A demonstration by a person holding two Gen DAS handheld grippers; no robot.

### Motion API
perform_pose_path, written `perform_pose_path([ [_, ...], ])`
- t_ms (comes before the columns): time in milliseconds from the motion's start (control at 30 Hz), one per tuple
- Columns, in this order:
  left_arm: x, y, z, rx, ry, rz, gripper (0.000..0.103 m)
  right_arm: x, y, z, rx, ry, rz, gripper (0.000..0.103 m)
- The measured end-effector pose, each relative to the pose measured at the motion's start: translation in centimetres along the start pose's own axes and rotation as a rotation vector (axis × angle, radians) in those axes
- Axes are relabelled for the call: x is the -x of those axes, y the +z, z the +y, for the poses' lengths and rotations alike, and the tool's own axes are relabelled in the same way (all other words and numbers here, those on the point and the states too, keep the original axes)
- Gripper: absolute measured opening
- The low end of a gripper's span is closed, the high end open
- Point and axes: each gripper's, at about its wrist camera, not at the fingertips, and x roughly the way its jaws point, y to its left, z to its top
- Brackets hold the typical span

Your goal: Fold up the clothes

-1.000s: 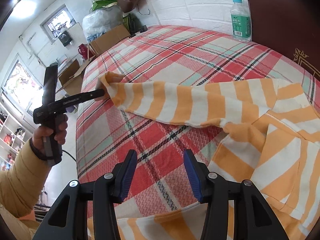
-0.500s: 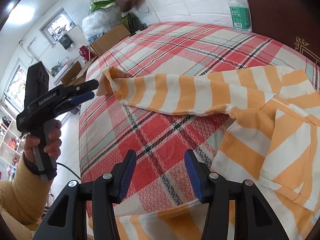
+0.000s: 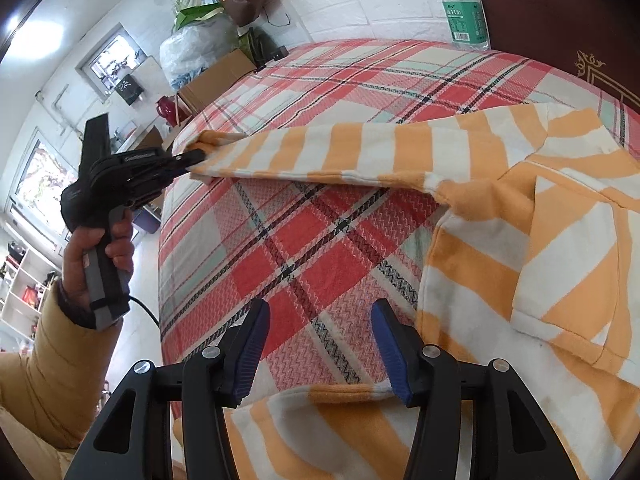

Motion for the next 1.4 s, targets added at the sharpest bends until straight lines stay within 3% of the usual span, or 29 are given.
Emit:
perform_pose_path([
  [133, -0.4, -2.9, 2.6, 0.043, 0.013, 0.086, 0.011, 0.0, -0.1, -0.1, -0.001, 0.008, -0.003, 0.054],
  [200, 0.1, -3.1, 2.1, 0.017, 0.044, 0.071, 0.011, 0.0, -0.1, -0.2, -0.001, 0.011, -0.003, 0.054],
  [267, 1.0, -3.1, 0.8, -0.052, 0.110, 0.017, 0.029, 0.0, -0.2, -0.2, -0.002, 0.012, -0.002, 0.054],
  [333, 2.3, -3.1, -1.9, -0.185, 0.235, -0.095, 0.059, 0.0, -0.2, -0.2, 0.001, 0.011, -0.001, 0.054],
  [367, 3.0, -3.0, -3.2, -0.252, 0.298, -0.152, 0.061, 0.0, -0.3, -0.2, 0.000, 0.012, -0.001, 0.055],
  [467, 3.8, -3.5, -7.1, -0.469, 0.377, -0.241, 0.066, 0.1, -0.4, -0.3, -0.006, 0.018, -0.004, 0.055],
  [600, 1.5, -3.9, -9.3, -0.663, 0.439, -0.198, 0.071, 0.0, -0.4, -0.3, -0.014, 0.024, -0.007, 0.059],
  [700, -0.4, -3.9, -8.5, -0.675, 0.439, -0.117, 0.071, 0.1, -0.5, -0.1, -0.011, 0.023, -0.007, 0.059],
  [833, -0.9, -5.4, -7.9, -0.735, 0.411, -0.102, 0.071, 0.1, -0.7, -0.2, -0.012, 0.029, -0.007, 0.059],
  [967, -2.2, -6.9, -7.9, -0.841, 0.443, -0.060, 0.071, 0.0, -0.6, -0.2, -0.015, 0.032, -0.006, 0.061],
  [1067, -2.6, -6.0, -6.8, -0.766, 0.425, -0.029, 0.047, -0.1, -0.6, -0.2, -0.015, 0.032, -0.008, 0.061],
  [1100, -2.4, -5.3, -6.3, -0.721, 0.411, -0.025, 0.031, -0.1, -0.6, -0.2, -0.016, 0.032, -0.008, 0.061],
  [1133, -2.2, -4.5, -5.9, -0.668, 0.390, -0.021, 0.026, -0.1, -0.6, -0.2, -0.016, 0.031, -0.008, 0.061],
  [1200, -1.8, -2.9, -5.0, -0.559, 0.342, -0.010, 0.018, 0.0, -0.7, -0.2, -0.014, 0.030, -0.006, 0.061],
  [1267, -1.4, -1.2, -4.7, -0.460, 0.274, -0.002, 0.016, 0.1, -0.7, -0.1, -0.012, 0.028, -0.004, 0.061],
  [1400, 0.4, 1.9, -6.4, -0.357, 0.107, -0.058, 0.014, 1.0, -1.0, -0.2, -0.015, 0.033, -0.020, 0.061],
])
